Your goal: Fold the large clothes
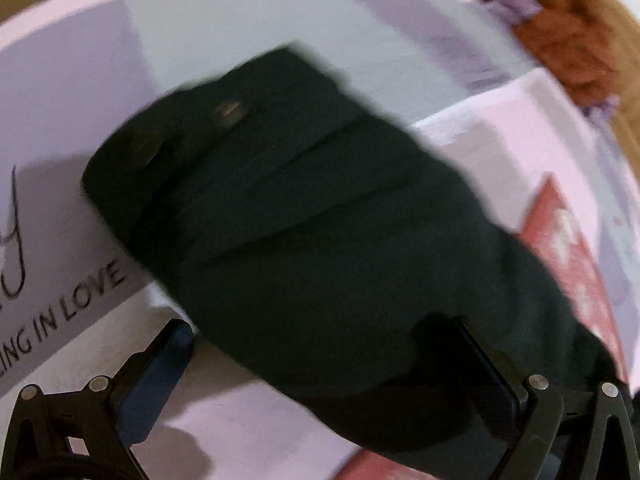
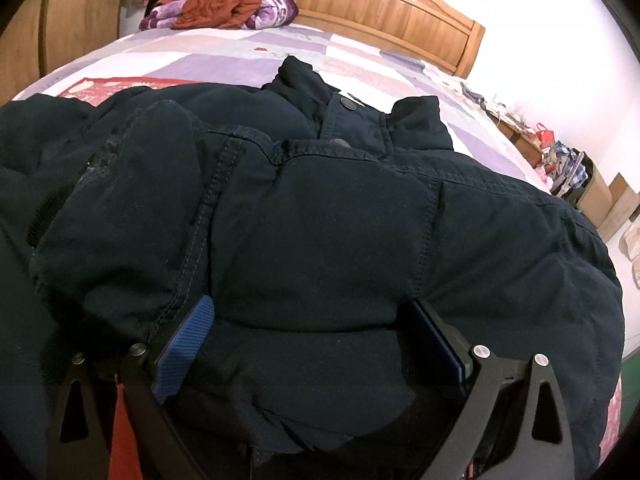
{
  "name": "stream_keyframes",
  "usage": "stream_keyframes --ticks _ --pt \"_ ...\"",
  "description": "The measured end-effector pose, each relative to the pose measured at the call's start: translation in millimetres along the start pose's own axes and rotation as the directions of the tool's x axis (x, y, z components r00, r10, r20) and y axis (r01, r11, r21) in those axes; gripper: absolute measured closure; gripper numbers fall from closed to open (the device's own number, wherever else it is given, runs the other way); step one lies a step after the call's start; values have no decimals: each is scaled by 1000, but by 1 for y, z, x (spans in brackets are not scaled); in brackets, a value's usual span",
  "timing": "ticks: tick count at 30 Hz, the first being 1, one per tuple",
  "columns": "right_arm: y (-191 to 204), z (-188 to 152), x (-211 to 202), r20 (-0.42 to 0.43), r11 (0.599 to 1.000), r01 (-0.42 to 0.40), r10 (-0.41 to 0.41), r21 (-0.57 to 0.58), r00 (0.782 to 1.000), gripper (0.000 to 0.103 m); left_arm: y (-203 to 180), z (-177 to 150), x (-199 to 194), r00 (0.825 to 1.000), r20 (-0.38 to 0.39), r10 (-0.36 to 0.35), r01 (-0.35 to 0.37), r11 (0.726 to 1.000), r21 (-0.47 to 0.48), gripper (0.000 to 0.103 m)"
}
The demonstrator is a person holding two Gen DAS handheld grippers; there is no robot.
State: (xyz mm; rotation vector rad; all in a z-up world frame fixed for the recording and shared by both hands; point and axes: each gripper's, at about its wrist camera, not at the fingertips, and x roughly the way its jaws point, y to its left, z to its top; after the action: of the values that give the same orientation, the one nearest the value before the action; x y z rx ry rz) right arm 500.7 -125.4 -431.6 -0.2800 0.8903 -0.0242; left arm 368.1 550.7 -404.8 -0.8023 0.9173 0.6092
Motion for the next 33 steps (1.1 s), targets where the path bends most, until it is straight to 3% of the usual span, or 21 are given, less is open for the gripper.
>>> stream_keyframes --ticks 1,4,5,6,7,9,11,16,22,26,31,33 --pt "0 0 0 0 1000 0 0 0 1000 4 5 0 1 1000 10 -22 23 999 -34 1" --pt "0 0 0 1 1000 0 0 0 1000 4 -3 0 7 999 23 -37 37 999 11 2" --pt "0 0 0 1 1000 -1 1 1 1000 4 -7 2 10 998 20 -53 52 998 26 11" --pt "0 0 0 1 1000 0 0 1 1000 4 -14 6 12 996 24 -85 83 996 44 30" --pt "0 0 0 2 1000 -1 1 2 1000 4 -20 11 14 994 24 -110 109 993 49 40" --pt "0 0 0 1 1000 -2 2 3 1000 4 -28 20 12 987 43 -152 150 987 58 78" --pt "1 1 0 1 1000 0 0 4 1000 4 -42 23 5 986 63 -158 150 983 108 84" --pt "1 1 2 -2 1000 -1 1 7 1000 3 -66 18 -41 970 150 -192 151 956 252 87" --pt "1 2 2 -3 1000 -2 2 10 1000 3 -110 6 -105 922 215 -322 214 886 410 88" --pt "1 2 3 -5 1000 -1 1 9 1000 3 -166 -18 -145 884 196 -424 268 805 530 88" --pt "1 5 4 -17 1000 -2 2 9 1000 3 -246 -68 -176 837 108 -537 355 682 639 88" --pt "-3 8 4 -35 1000 -21 22 20 999 3 -271 -88 -181 823 75 -563 383 648 658 88"
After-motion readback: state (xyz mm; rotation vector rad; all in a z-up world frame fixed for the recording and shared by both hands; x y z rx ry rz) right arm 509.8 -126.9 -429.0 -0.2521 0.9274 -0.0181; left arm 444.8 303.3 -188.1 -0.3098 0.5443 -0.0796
